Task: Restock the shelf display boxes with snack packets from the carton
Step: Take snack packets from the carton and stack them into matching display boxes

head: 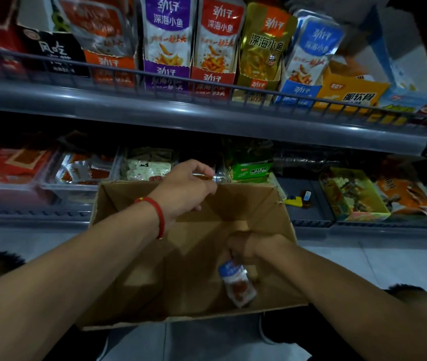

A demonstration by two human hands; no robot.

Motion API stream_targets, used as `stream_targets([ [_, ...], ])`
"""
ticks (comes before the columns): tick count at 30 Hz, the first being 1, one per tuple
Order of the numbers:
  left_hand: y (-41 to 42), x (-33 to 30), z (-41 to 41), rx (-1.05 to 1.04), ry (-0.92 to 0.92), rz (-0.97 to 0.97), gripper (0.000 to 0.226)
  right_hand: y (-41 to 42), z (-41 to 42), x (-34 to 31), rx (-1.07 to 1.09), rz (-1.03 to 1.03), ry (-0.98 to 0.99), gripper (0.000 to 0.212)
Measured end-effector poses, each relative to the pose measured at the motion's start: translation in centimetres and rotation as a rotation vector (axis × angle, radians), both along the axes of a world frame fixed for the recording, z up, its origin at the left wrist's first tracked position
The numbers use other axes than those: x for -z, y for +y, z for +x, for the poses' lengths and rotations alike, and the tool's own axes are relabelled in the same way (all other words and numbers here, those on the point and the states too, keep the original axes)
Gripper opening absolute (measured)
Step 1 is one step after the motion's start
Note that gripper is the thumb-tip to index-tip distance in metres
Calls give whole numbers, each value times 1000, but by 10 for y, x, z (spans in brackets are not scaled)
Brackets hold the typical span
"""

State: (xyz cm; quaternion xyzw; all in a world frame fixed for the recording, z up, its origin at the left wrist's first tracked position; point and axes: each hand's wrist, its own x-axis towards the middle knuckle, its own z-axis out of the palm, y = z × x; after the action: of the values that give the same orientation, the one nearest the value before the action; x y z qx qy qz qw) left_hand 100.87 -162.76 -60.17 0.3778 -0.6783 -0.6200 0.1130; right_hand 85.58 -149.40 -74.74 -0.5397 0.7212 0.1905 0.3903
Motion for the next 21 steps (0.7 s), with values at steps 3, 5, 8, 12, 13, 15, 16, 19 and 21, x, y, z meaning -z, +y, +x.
stream_targets([
  [3,2,2,2,50,-23,-52,21,-14,-6,-69,4,-130,-68,22],
  [5,5,3,4,178,-67,-114,27,-15,-16,-113,98,-304,-103,13],
  [8,10,7,11,400,-226,-197,39,-6,-30,-159,313,-535,-270,8],
  [12,16,9,15,389,-126,-38,26,15,-39,-194,567,-721,-497,9],
  [13,18,7,14,356,-61,23,25,19,-40,-197,607,-743,-525,11],
  [15,19,2,13,331,34,84,25,25,-41,-199,684,-778,-554,15],
  [16,19,-1,13,333,69,107,25,28,-42,-200,721,-791,-567,16],
  [19,20,-8,13,337,140,164,23,33,-43,-204,802,-817,-622,19],
  [21,21,-11,12,336,178,165,24,36,-43,-208,859,-832,-651,20],
])
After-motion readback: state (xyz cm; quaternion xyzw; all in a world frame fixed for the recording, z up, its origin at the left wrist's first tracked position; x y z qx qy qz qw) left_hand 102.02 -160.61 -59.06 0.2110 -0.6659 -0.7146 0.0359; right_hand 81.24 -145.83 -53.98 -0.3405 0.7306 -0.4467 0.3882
